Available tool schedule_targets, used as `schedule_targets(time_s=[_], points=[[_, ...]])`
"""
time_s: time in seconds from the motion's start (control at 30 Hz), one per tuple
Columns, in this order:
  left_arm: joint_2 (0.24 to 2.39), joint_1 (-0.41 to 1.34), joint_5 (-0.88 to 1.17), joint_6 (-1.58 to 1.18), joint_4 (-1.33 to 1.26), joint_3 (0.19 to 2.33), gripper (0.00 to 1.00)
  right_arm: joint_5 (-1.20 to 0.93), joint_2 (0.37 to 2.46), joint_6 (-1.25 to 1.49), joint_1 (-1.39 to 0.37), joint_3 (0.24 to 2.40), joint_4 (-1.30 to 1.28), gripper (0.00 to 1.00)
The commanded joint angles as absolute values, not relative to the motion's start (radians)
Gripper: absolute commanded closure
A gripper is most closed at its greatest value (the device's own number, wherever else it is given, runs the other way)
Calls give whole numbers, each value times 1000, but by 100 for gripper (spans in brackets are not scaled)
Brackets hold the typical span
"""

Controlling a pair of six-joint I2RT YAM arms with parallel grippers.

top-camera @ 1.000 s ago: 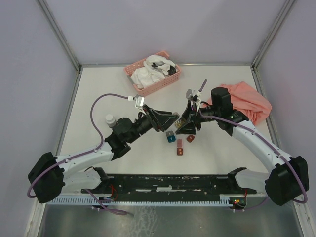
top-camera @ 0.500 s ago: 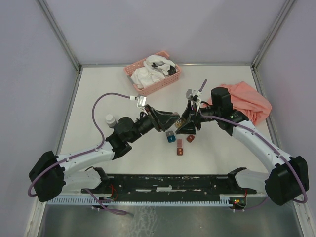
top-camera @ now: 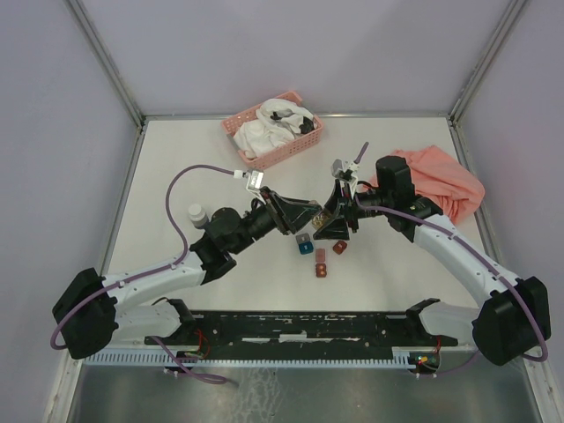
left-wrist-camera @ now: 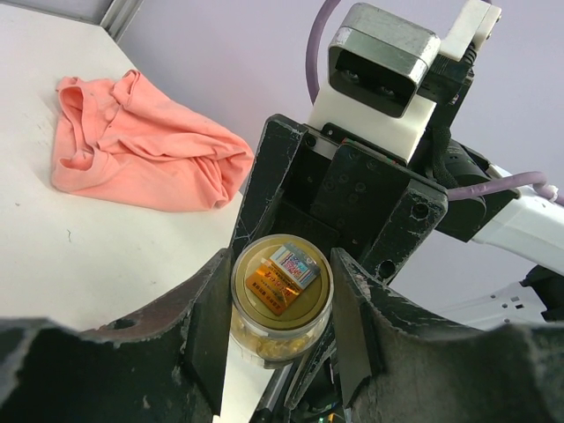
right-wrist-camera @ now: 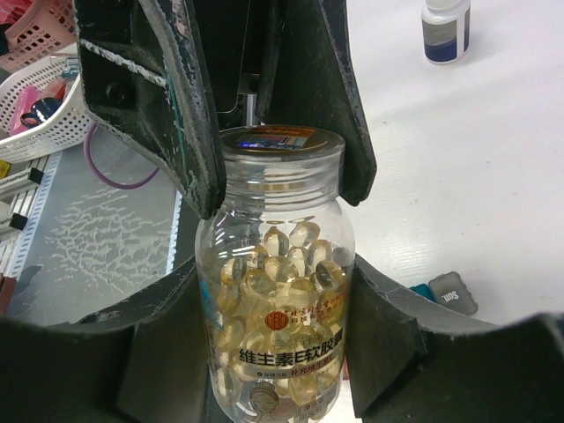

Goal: Sort the pills into containers
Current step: Place the pill bottle at the center of the board.

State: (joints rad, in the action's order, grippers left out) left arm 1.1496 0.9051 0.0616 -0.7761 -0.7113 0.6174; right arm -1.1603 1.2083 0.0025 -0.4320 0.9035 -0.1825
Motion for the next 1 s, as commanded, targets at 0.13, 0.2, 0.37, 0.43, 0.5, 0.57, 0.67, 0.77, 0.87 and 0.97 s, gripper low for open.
schedule_targets(time_s=[0.13,0.2,0.37,0.43,0.5,0.57,0.67,0.77,0.87,0.97], points=[[1114,907,20,-802,-710,607,97,-1160,1191,-35,-435,917,-172,40],[1096,907,0,-798,-695,595,97,-1156,1189,-43,-435,919,-180,27],[1049,906,-42,-779,-641,573,97,-1155,1191,-56,-435,921,-193,1],[1029,905,-61,-764,-616,568,97,-1154,1192,-60,-435,923,-198,1],[1005,904,-95,-736,-573,565,97,-1152,1192,-71,-435,925,-208,1],[972,905,-151,-697,-504,559,97,-1146,1186,-102,-434,935,-241,1],[910,905,-265,-635,-365,548,97,-1131,1173,-161,-430,955,-301,1],[838,904,-371,-576,-266,526,97,-1122,1163,-185,-425,957,-318,1],[780,905,-468,-504,-189,504,97,-1118,1162,-202,-423,962,-331,1],[748,903,-557,-388,-160,477,97,-1116,1163,-212,-420,963,-340,1]])
